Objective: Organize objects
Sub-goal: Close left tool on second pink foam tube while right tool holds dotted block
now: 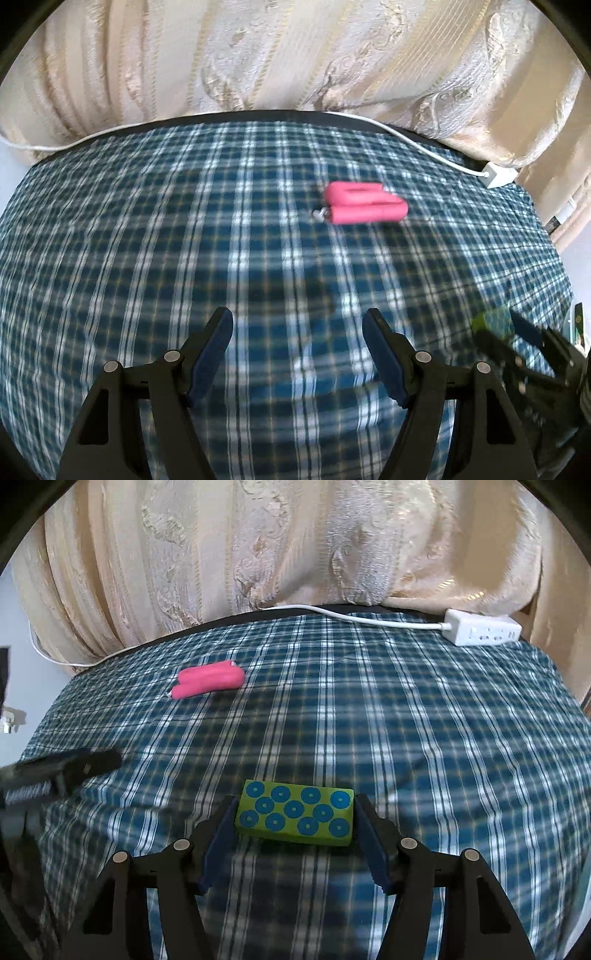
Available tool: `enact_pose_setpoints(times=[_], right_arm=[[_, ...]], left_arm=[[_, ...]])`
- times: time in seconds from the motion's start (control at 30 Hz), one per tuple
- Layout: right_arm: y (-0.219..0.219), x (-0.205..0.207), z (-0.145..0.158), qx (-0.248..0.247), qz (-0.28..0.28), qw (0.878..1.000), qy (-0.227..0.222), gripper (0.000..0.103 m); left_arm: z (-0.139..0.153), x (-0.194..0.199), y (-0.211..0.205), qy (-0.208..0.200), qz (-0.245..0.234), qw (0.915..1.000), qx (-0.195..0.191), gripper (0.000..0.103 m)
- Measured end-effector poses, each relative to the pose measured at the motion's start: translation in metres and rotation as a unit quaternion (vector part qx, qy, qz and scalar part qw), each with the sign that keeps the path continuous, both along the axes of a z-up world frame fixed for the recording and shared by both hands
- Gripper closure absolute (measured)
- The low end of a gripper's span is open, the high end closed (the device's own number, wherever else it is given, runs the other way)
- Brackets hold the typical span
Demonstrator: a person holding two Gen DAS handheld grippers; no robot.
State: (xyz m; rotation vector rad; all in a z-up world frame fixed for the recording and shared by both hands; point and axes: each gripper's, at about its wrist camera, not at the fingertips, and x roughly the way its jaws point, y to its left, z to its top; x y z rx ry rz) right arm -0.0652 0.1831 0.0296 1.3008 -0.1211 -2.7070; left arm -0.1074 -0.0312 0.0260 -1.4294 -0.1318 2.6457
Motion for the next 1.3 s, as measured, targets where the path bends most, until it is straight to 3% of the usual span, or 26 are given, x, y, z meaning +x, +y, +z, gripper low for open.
enact_pose_setpoints(times=[0.23, 0.4, 0.63, 1.03, 1.3], right_arm=[[0.006, 0.001, 0.001, -0.027, 0.0, 1.0, 0.004, 0.037], [0.011, 0.002, 0.0, -0.047, -0.001, 0.999, 0.007, 0.037], [0.014, 0.003, 0.0, -0.057, 0.001, 0.998, 0.008, 0.037], [0.014, 0.003, -0.001, -0.059, 0.002, 0.998, 0.009, 0.037], [0.013, 0.002, -0.002, -0.058, 0.002, 0.998, 0.009, 0.037]], left_arm=[[0.002, -0.028, 0.014, 0.019, -0.043, 0.998, -0.043, 0.029], [0.0, -0.049, 0.032, 0.039, -0.084, 0.9916, -0.09, 0.029], [-0.004, -0.07, 0.055, 0.042, -0.13, 0.9828, -0.124, 0.029], [-0.014, -0.103, 0.083, 0.033, -0.168, 0.9731, -0.154, 0.029], [-0.016, -0.12, 0.086, 0.035, -0.166, 0.9759, -0.137, 0.029]])
